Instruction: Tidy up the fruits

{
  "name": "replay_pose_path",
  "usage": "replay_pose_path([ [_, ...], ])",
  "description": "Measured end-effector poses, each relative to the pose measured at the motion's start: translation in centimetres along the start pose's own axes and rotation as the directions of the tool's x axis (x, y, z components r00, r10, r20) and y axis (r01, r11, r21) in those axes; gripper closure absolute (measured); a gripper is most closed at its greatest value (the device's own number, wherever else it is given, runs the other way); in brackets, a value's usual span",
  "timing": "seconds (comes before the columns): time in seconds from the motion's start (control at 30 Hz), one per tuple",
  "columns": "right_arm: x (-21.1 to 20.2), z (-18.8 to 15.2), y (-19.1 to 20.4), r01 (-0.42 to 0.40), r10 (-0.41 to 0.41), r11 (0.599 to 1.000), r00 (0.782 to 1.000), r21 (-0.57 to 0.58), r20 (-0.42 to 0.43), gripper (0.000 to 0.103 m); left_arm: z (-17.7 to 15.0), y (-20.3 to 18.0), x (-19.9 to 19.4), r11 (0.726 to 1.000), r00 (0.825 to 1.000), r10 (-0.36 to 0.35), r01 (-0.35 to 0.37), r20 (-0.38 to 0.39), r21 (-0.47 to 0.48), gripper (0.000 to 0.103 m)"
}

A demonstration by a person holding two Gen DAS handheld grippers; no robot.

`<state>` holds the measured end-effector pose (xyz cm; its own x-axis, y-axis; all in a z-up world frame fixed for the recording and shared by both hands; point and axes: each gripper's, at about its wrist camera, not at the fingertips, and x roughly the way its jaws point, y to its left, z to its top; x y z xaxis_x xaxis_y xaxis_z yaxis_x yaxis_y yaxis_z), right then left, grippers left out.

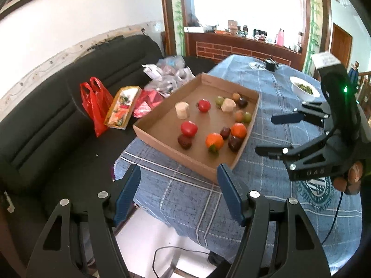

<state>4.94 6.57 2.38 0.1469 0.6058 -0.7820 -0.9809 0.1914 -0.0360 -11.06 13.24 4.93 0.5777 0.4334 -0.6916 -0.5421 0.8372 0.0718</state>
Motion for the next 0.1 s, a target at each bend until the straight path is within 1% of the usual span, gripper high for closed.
replay_pose_path([
  [0.1, 0.28, 0.1, 0.15, -0.007, 0.007, 1.0, 1.0, -0.003, 0.0, 0.029, 0.22, 0.03, -0.05, 1.0, 1.0, -0.003, 0.003, -0.002, -0.003, 0.035],
])
